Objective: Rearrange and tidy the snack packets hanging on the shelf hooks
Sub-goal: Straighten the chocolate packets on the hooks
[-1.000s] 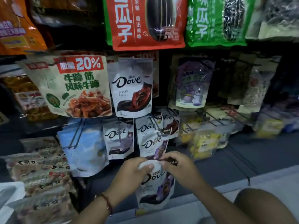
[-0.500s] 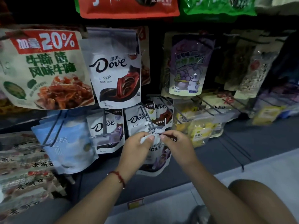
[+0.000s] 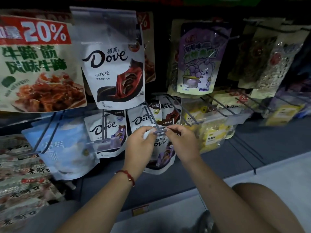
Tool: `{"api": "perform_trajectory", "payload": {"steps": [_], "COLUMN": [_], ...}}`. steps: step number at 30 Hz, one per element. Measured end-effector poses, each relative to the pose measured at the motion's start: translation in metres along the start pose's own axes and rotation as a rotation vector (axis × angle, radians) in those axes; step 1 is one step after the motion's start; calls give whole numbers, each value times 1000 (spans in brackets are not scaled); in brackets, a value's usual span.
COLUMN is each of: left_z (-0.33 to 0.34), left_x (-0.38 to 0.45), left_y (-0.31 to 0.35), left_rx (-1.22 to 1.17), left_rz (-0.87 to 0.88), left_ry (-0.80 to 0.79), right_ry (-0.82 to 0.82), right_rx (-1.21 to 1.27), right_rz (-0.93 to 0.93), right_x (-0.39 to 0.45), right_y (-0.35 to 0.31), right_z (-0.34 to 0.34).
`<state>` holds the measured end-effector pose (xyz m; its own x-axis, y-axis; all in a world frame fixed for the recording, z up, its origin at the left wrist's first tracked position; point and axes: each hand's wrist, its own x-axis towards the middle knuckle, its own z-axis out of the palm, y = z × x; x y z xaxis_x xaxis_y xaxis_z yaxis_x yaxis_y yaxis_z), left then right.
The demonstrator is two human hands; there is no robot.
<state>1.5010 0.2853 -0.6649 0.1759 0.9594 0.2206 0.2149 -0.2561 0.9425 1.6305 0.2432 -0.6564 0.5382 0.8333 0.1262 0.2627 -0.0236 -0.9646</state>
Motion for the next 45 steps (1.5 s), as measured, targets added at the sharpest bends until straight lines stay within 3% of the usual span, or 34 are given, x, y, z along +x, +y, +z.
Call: {"api": "perform_trajectory", "payload": {"steps": [13,23,26,31,36,40,45], "left_z": [0,-5,-17,-30,-50,-81,-120], "left_x": [11,17,4,-47,-103,-109,-51], "left_y": [-14,-27,-17,-4,38,74,114], "left_rx": [33,372,526,1033,1125,1203,1346], "left_rz": [-66,-21,85,107,155,537,507], "left_ry": [-2,3,-39,-234,-431,-271,-88], "right_ry": [-1,85,62,-42,-218,-286,-267], "right_rx": [-21,-59,-210,-671,-864,-991,-1032], "right_rz": [76,62,-29,-195,-259,-400,-546], "right_x": [4,6,2,-26,-62,-73,-53], "right_y": [10,13,14,0,-29,-69,-129], "right_z": [21,33,27,6,-33,-52,-48]}}
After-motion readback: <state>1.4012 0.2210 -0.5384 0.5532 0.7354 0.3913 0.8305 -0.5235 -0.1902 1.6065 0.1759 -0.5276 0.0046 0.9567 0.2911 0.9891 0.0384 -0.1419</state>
